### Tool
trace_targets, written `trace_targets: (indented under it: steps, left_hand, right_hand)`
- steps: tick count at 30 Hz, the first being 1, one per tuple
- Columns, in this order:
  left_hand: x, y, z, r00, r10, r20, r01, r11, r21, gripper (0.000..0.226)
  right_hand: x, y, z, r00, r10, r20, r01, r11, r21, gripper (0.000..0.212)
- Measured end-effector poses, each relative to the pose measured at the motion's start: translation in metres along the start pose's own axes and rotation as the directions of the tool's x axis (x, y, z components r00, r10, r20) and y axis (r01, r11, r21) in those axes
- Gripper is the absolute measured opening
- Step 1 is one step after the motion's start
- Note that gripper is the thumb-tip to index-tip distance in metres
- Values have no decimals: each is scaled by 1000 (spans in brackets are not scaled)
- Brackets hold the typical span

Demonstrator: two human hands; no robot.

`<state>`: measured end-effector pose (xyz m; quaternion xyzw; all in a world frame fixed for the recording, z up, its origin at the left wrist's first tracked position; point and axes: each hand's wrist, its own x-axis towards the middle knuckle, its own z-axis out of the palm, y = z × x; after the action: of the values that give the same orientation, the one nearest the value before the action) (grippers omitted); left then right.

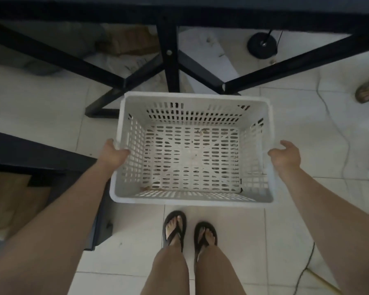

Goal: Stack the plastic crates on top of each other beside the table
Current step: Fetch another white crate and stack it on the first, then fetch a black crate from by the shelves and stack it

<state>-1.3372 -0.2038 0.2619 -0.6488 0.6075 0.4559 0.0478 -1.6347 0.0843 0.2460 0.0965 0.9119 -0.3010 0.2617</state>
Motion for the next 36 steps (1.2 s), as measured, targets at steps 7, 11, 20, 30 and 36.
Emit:
trace_targets:
  steps: [7, 11, 20, 30, 36]
  left_hand:
    - [-75, 50, -53, 999, 8, 47, -9, 1000, 9, 63]
    - [-116, 47, -86, 999, 25, -30, -27, 997, -68, 52]
    - [-256, -73, -154, 975, -10, -222, -44, 971, -235, 20]
    - [-429, -333, -256, 807, -372, -459, 140, 875, -463, 26]
    - [-552, -503, -300, 697, -507, -507, 292, 847, -444, 38]
  right_hand:
    - [-91, -58, -41, 928, -106, 357, 226, 923, -311, 53]
    - [-131, -89, -41, 880, -204, 429, 357, 880, -313, 44]
    - [-268, -120, 12, 669, -352, 655, 655, 696, -295, 33]
    - [-547, -61, 80, 300, -364, 882, 921, 350, -169, 18]
    - [-710, 35, 137, 147, -301, 942, 973, 213, -84, 25]
